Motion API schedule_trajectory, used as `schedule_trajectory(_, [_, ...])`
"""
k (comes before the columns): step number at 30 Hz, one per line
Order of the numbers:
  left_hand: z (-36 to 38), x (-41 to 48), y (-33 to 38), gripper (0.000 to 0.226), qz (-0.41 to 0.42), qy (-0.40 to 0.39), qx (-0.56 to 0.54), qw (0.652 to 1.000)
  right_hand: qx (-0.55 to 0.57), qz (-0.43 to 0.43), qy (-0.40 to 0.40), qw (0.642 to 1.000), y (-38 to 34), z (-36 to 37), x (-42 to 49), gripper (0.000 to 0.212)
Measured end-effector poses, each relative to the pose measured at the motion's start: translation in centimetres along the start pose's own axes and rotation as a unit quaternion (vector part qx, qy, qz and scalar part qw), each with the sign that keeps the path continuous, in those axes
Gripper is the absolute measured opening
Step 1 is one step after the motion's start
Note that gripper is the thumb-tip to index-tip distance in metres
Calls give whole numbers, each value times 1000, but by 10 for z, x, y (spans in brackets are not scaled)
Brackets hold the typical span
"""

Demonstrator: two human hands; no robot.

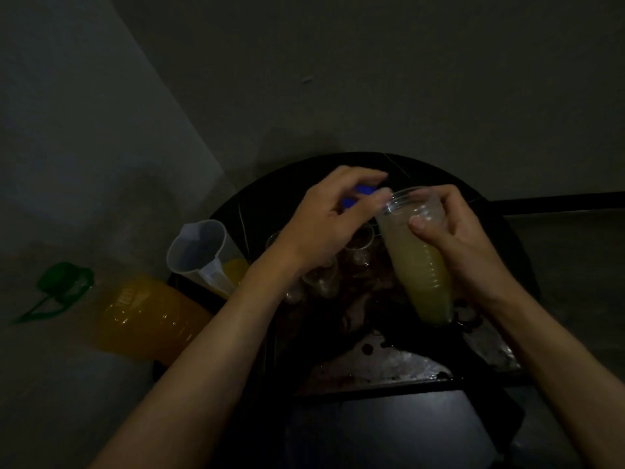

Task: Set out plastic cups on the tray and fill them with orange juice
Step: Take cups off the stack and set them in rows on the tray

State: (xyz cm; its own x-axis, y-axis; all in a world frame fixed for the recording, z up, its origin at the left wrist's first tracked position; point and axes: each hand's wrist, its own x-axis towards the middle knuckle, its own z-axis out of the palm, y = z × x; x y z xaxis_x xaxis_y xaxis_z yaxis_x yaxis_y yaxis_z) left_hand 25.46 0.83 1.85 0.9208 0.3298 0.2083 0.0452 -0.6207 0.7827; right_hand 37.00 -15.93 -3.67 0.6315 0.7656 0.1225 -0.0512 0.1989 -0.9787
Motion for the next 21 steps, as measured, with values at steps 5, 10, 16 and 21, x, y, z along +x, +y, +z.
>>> schedule_trajectory(5, [-1, 25, 23, 46, -7, -96, 97, 991, -18, -7, -7, 1000, 0, -7, 0, 49])
schedule_trajectory(10, [-2, 37, 34, 46, -16, -120, 129, 984, -30, -31, -16, 999, -2, -11, -2, 50])
schedule_trajectory(16, [2, 43, 40, 34, -7, -124, 160, 979, -39, -25, -25, 999, -6, -14, -5, 44])
schedule_trajectory(21, [-15, 50, 48, 54, 22, -62, 141, 988, -48, -21, -16, 999, -5, -19, -6, 39])
